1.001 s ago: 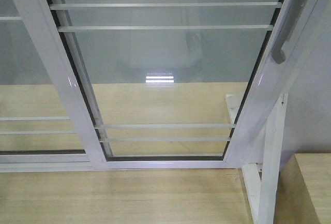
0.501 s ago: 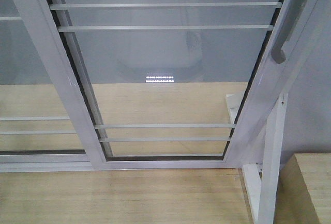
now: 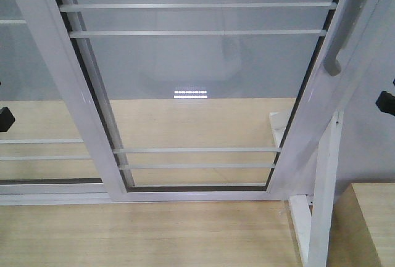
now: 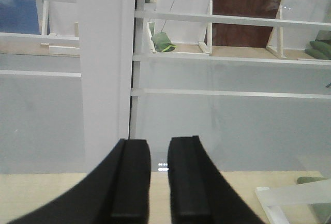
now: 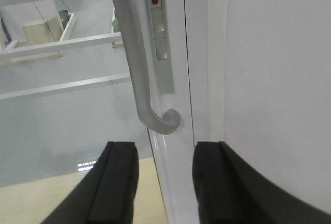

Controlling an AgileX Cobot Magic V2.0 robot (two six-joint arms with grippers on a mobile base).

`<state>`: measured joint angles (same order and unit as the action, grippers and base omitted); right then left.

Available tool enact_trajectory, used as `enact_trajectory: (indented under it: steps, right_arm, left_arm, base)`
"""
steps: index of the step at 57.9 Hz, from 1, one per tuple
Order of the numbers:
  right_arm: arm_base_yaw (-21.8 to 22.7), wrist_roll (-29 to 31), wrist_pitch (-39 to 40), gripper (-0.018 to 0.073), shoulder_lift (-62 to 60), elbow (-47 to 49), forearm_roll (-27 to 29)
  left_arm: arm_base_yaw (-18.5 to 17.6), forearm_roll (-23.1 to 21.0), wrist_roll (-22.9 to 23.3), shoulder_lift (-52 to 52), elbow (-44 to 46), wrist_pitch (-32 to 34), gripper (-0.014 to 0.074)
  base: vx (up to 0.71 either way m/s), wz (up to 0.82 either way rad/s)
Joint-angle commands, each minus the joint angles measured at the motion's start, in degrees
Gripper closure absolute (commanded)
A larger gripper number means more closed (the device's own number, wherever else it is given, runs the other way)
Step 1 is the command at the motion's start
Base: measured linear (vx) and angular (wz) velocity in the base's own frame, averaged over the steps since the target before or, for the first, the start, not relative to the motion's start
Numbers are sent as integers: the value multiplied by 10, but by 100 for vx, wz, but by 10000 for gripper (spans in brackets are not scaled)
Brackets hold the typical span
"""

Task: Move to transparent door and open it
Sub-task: 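Reach the right gripper to the silver door handle and close on it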

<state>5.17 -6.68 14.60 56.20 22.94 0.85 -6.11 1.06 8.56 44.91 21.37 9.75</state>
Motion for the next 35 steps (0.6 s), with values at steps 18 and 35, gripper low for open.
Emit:
enact_trajectory:
  steps: [18, 35]
  right_arm:
    - [-47, 0, 67, 197, 134, 136, -118]
    - [-47, 30, 67, 197, 271, 290, -108]
  left_arm:
    - [-3, -2, 7, 5, 20, 57, 219]
    - [-3, -2, 7, 5, 20, 57, 219]
  base:
    - [0, 0]
    - [0, 0]
